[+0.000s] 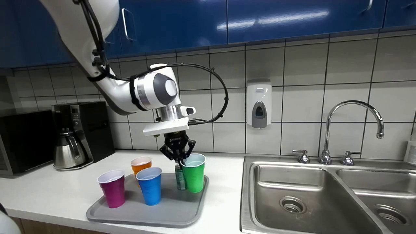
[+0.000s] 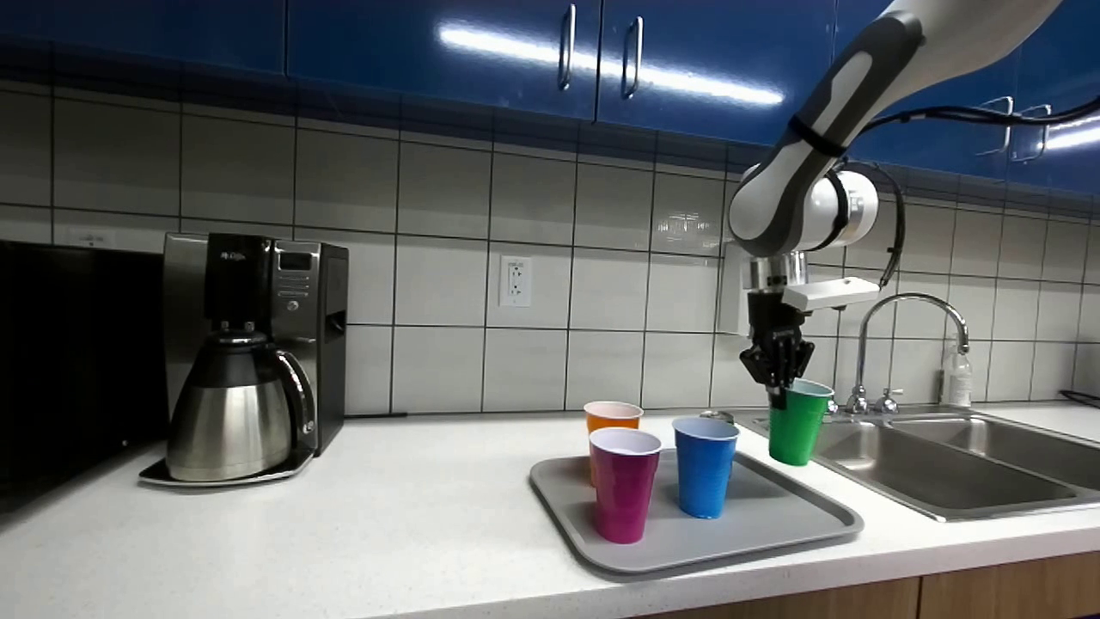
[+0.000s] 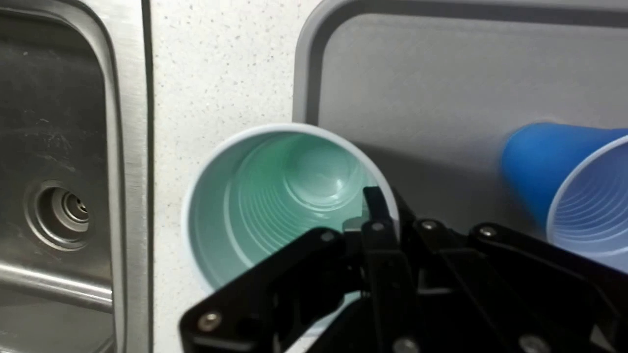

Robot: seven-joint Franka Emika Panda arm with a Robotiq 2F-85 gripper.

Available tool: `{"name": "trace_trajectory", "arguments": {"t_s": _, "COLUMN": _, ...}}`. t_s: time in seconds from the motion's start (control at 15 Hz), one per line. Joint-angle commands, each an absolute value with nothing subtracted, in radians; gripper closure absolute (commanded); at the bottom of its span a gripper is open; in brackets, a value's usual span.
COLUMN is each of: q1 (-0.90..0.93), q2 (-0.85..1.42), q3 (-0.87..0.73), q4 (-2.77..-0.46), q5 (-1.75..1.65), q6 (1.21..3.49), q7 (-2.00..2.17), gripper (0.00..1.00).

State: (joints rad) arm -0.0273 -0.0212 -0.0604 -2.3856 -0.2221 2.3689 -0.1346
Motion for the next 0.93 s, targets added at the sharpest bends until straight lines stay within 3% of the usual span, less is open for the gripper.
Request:
{"name": "trace_trajectory", "arguments": {"t_s": 0.0, "q1": -0.011, "q2": -0.038, "q3": -0.030, "q4": -2.414, "q5": -0.220, "q6": 2.351, "q7": -0.129, "gripper": 0.99}}
{"name": "trace_trajectory", "arguments": {"t_s": 0.87, "q1": -0.008, "q2": 0.002, "q3": -0.023, "q4": -2.396, "q5": -0.226, "q6": 2.306, "q7": -0.315, "gripper": 0.99}}
